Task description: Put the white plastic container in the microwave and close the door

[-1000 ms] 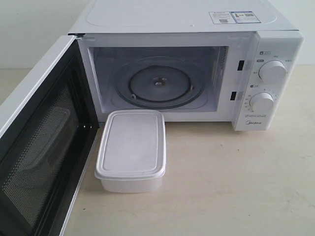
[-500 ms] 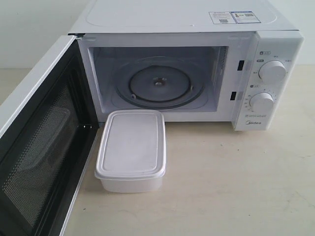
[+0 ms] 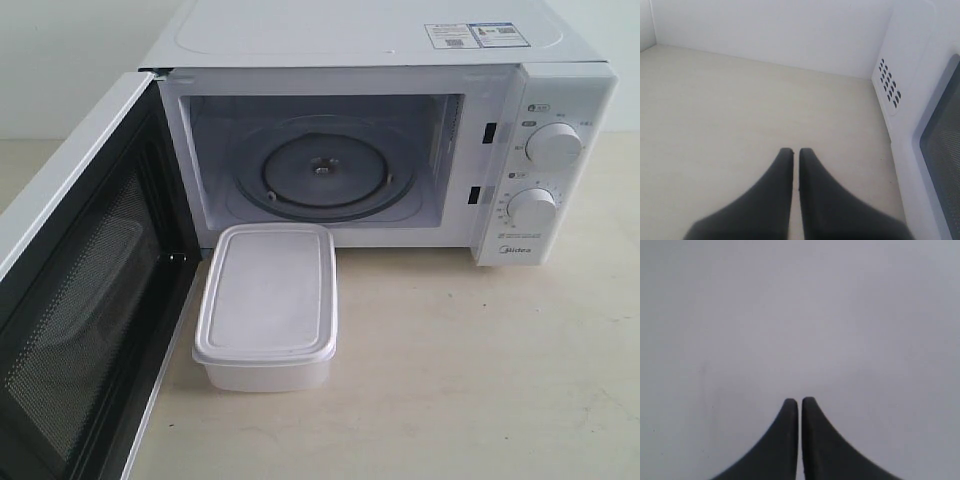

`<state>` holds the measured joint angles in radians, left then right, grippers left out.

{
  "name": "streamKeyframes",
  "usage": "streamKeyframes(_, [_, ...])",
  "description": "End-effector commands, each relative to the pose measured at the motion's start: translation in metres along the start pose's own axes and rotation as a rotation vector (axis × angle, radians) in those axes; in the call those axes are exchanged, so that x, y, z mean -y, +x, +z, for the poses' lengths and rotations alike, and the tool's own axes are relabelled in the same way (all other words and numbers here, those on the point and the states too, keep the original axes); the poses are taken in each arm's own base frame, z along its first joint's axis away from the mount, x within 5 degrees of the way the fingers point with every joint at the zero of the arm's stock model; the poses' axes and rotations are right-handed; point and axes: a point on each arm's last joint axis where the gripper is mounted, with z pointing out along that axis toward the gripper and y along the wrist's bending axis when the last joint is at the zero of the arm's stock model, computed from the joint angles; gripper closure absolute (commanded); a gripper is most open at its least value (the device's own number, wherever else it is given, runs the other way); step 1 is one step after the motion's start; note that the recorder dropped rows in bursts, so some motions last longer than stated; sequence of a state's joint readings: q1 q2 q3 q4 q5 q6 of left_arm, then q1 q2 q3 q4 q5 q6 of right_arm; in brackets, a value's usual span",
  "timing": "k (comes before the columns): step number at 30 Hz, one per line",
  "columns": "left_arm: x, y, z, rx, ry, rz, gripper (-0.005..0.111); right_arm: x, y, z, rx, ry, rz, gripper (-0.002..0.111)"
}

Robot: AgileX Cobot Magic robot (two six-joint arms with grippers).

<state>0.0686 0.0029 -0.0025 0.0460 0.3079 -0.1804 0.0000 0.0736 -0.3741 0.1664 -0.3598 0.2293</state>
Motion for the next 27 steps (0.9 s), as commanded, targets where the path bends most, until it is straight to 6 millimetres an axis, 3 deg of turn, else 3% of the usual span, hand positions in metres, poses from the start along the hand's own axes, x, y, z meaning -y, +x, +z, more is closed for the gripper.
streamKeyframes(1, [0.000,0.000,0.000,0.004,0.001,-0.011,0.102,-0.010,-0.011,0.035,-0.092,0.000,-0.063,0.108])
streamKeyframes(7, [0.000,0.000,0.000,0.004,0.001,-0.011,0.102,-0.013,-0.002,0.094,-0.326,0.056,-0.058,0.108])
streamKeyframes(10, [0.000,0.000,0.000,0.004,0.001,-0.011,0.102,-0.012,0.024,0.120,-0.442,0.041,-0.029,0.108])
streamKeyframes(13, [0.000,0.000,0.000,0.005,0.001,-0.011,0.102,-0.014,0.062,0.135,-0.585,0.009,0.003,0.108])
streamKeyframes(18, [0.000,0.000,0.000,0.005,0.001,-0.011,0.102,-0.023,0.123,0.140,-0.836,-0.034,0.024,0.108])
streamKeyframes(23, [0.000,0.000,0.000,0.005,0.001,-0.011,0.102,-0.032,0.164,0.136,-1.001,-0.061,0.027,0.108])
streamKeyframes(27, [0.000,0.000,0.000,0.005,0.001,-0.011,0.102,-0.032,0.192,0.135,-1.079,0.028,0.152,0.108])
